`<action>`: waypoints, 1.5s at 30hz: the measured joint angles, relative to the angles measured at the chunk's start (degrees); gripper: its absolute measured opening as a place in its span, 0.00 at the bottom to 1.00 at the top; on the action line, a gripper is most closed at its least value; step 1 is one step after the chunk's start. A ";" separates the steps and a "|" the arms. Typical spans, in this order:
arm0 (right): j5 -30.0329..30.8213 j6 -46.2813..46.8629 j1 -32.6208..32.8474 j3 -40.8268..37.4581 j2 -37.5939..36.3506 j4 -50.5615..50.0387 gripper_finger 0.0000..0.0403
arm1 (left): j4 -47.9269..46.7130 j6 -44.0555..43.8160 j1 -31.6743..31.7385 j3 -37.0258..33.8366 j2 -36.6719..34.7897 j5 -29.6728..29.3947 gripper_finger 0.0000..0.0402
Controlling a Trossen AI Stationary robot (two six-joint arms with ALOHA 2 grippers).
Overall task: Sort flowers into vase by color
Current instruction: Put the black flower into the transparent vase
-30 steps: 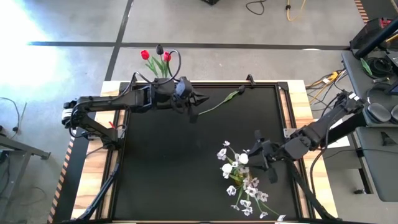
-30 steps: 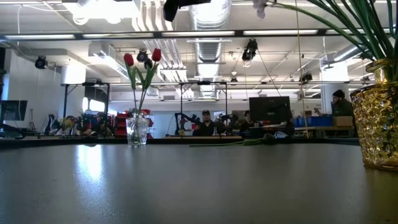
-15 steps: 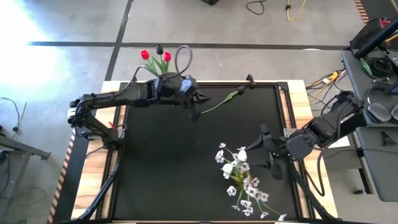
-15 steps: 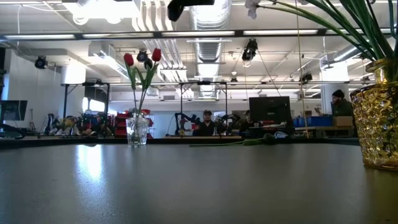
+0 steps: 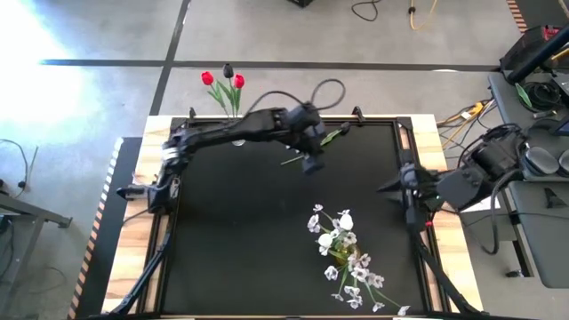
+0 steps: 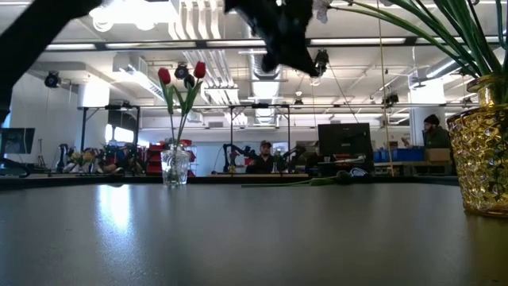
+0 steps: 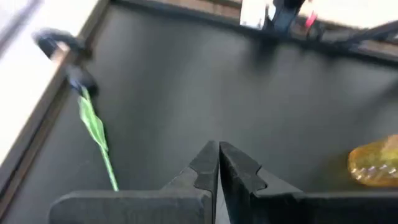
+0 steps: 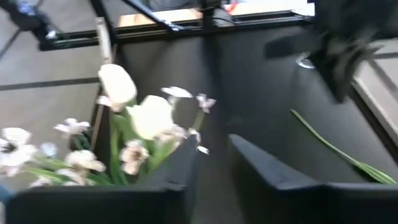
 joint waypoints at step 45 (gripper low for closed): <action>13.89 8.91 -0.13 -0.32 -4.91 -1.22 0.04 | -9.99 3.43 11.30 15.20 22.13 0.11 0.15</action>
